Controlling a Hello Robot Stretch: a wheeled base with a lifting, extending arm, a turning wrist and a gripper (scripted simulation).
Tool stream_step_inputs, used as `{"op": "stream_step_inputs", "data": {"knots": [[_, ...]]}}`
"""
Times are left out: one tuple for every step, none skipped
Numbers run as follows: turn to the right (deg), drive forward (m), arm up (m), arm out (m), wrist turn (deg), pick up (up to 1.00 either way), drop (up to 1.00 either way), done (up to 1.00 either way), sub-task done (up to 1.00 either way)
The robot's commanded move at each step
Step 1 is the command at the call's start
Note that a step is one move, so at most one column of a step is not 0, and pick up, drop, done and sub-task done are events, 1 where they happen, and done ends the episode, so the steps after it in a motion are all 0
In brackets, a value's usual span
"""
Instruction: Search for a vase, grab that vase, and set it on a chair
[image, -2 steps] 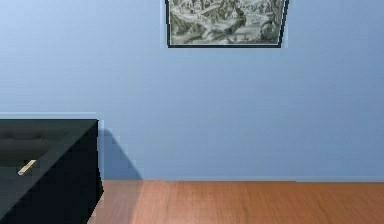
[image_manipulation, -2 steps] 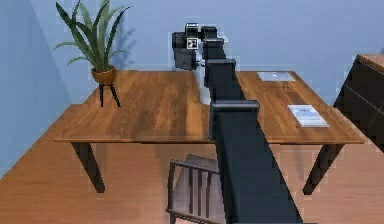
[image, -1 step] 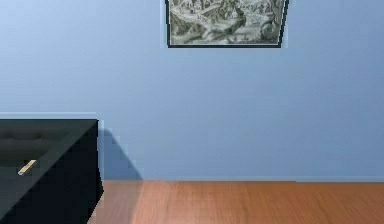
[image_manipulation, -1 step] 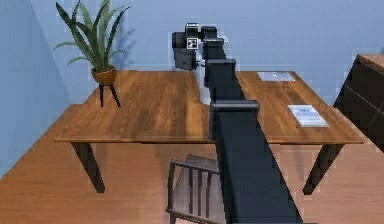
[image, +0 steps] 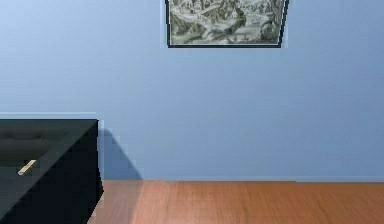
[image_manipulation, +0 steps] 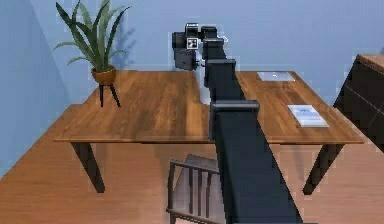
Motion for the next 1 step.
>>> {"op": "stream_step_inputs", "data": {"knots": [[0.0, 0.0, 0.0, 0.0, 0.0, 0.0, 1.0, 0.0, 0.0]]}}
